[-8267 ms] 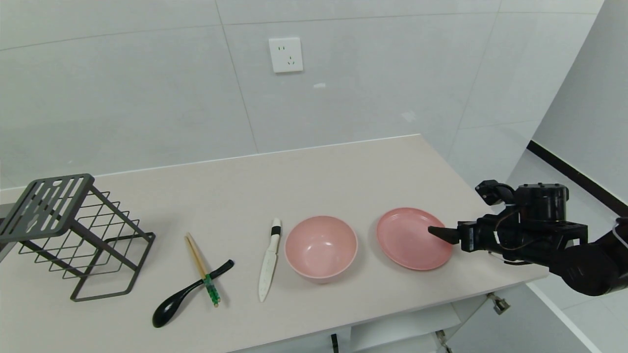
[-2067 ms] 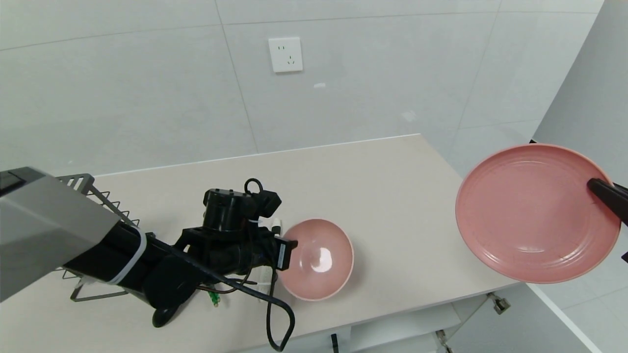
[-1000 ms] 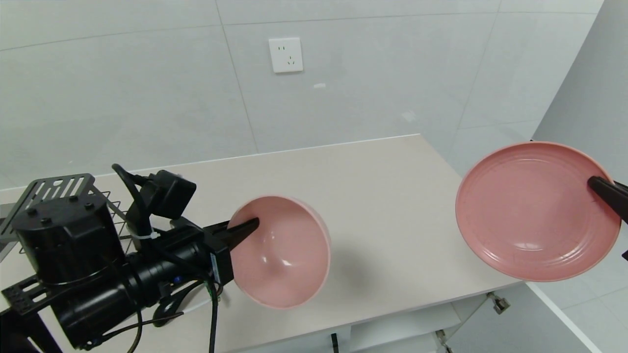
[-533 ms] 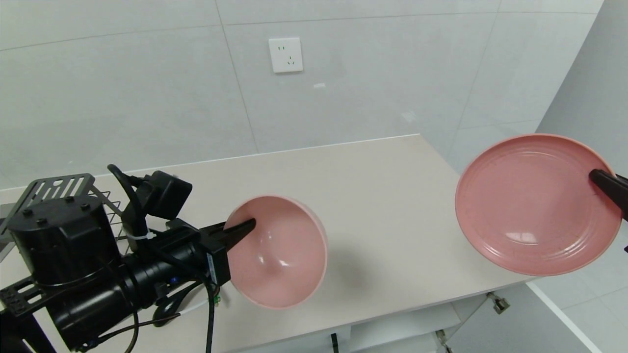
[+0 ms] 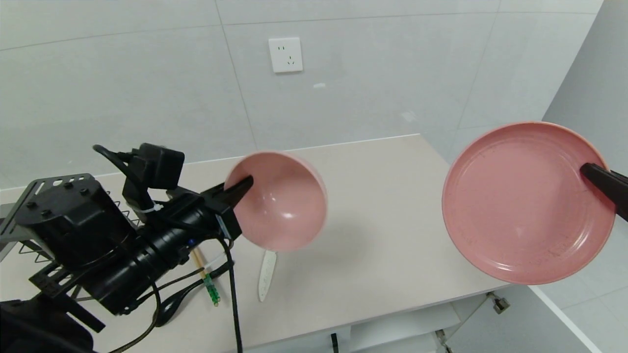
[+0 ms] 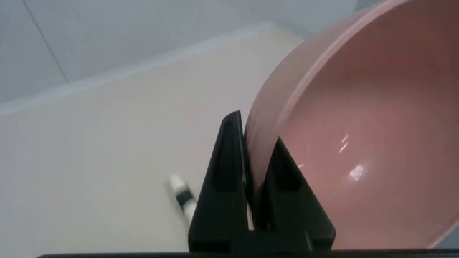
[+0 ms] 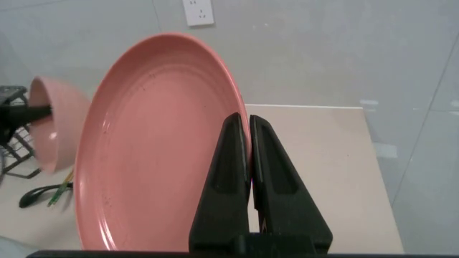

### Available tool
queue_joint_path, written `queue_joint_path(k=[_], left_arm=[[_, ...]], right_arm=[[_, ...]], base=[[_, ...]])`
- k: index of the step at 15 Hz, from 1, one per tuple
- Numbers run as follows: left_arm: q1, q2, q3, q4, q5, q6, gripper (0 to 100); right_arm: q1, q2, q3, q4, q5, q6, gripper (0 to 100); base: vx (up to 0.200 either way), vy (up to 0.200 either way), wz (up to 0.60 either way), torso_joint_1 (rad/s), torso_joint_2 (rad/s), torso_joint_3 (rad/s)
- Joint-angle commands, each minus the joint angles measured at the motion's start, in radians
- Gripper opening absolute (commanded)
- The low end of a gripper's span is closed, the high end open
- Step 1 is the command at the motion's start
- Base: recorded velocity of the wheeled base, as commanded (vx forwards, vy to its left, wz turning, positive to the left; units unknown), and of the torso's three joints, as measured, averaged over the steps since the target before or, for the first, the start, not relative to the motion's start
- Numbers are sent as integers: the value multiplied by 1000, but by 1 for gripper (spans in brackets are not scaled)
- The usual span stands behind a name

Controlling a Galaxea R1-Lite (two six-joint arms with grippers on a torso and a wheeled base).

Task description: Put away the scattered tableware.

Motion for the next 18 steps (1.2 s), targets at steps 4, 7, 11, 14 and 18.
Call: queue_joint_path(k=[4, 7, 11, 14, 18], left_arm=[[-50, 179, -5, -198, 104, 61, 0], [-10, 169, -14, -198, 119, 118, 0], [-14, 34, 44, -198, 119, 118, 0], [-78, -61, 188, -198, 120, 98, 0], [-164, -177, 262, -198, 119, -8, 0]], right_arm=[[3, 20, -11, -1, -1, -7, 0], [5, 41, -33, -34, -1, -10, 0], [5, 149, -23, -207, -1, -101, 0], [9, 259, 35, -301, -1, -138, 0], [15, 261, 46, -301, -1, -142, 0]], base=[[0, 0, 0, 0, 0, 0], [0, 0, 0, 0, 0, 0], [0, 0, 0, 0, 0, 0], [0, 0, 0, 0, 0, 0], [0, 0, 0, 0, 0, 0]])
